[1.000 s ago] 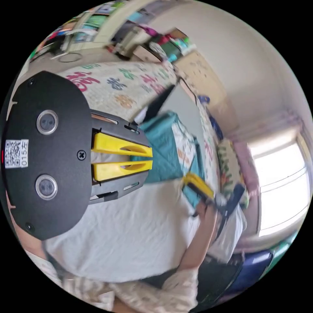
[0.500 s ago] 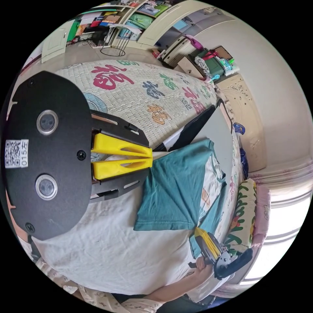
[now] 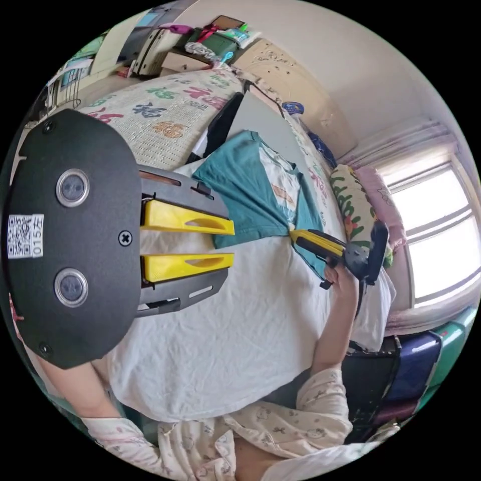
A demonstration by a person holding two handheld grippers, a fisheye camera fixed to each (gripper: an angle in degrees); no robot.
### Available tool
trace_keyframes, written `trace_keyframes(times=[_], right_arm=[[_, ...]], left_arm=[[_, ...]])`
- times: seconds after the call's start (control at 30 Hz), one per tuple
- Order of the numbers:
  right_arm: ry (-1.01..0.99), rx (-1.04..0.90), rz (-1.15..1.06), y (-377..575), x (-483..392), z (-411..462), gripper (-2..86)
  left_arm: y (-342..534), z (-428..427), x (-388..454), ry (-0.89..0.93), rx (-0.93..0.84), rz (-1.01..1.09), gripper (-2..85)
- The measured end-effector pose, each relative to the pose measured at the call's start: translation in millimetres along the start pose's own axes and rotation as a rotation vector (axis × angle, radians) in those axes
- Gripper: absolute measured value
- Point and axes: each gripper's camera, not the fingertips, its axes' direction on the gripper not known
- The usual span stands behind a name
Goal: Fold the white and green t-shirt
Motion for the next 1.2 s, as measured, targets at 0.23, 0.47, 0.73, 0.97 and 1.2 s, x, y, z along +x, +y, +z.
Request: trace_keyframes(times=[0.23, 0.47, 0.73, 0.97, 1.2], right_arm=[[0.033, -0.003, -0.028, 5.9, -21.0, -1.4, -0.4], [0.05, -0.008, -0.039, 9.8, -37.7, -4.9, -0.5], [0.078, -0.031, -0.041, 11.3, -52.7, -12.5, -1.0], [-0.001, 0.043, 0.042, 10.5, -55.3, -35.5, -0.5], [-0.102, 0.102, -0.02, 8.5, -76.0, -50.6, -0.1]], left_arm=[[22.0, -4.2, -37.0, 0.083, -0.058, -0.085, 4.5], [39.4, -36.3, -45.9, 0.076, -0.005, -0.056, -0.1], [41.9, -44.2, -50.7, 0.108, -0.043, -0.025, -0.3], [34.6, -42.8, -52.2, 0.092, -0.064, -0.017, 0.7], [25.2, -44.9, -54.0, 0.093, -0.06, -0.016, 1.1]])
